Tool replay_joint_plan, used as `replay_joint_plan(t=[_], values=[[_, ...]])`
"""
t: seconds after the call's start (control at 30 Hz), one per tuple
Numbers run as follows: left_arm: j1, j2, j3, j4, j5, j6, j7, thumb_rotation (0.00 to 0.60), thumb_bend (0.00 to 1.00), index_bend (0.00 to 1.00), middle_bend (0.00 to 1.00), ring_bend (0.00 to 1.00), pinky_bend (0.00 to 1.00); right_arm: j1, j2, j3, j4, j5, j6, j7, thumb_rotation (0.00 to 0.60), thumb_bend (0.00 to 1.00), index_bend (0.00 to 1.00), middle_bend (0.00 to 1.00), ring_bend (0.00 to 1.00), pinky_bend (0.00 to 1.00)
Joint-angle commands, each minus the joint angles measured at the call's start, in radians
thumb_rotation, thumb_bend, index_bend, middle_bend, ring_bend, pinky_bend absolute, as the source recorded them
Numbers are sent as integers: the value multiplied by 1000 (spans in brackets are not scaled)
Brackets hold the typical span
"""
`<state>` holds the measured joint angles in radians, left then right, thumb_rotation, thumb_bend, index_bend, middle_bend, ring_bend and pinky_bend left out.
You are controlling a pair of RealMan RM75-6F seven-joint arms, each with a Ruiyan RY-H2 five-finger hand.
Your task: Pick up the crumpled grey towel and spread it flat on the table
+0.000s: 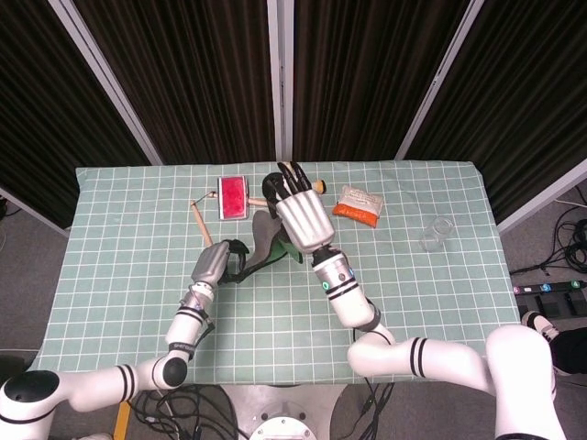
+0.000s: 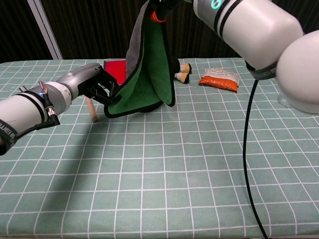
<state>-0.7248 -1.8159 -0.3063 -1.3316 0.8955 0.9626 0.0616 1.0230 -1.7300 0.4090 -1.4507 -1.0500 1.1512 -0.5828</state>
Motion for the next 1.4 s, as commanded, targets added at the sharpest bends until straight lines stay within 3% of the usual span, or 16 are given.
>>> replay_joint_plan(t=[0.03, 0.43, 0.63, 0.9, 1.2, 1.4], values=[[21, 56, 13, -61, 69, 22, -27, 600, 514, 802, 481, 293, 279, -53, 64, -18, -80, -16, 2, 71, 600, 481, 721, 224, 0, 0], [81, 326, 34, -324, 194, 49, -31, 600, 494, 801, 481, 293, 279, -184, 296, -42, -314, -35, -33, 267, 600, 475, 717, 223, 0, 0], [73, 399, 35, -377, 203, 28, -13, 600, 492, 801, 481, 293, 278, -195, 386, -31, -329, 31, -134, 362, 600, 472, 717, 224, 0, 0], [8, 332, -20, -197, 119, 37, 43, 600, 490, 801, 481, 293, 271, -139, 311, -13, -132, 38, -208, 467, 600, 473, 710, 223, 0, 0], [-55, 247, -100, 34, 133, 105, 9, 600, 484, 801, 481, 293, 263, -85, 231, 46, 74, -98, -228, 742, 600, 465, 710, 231, 0, 0], [-38, 229, -83, 63, 172, 141, -39, 600, 476, 800, 481, 293, 262, -90, 225, 10, 149, -177, -231, 848, 600, 457, 708, 234, 0, 0]])
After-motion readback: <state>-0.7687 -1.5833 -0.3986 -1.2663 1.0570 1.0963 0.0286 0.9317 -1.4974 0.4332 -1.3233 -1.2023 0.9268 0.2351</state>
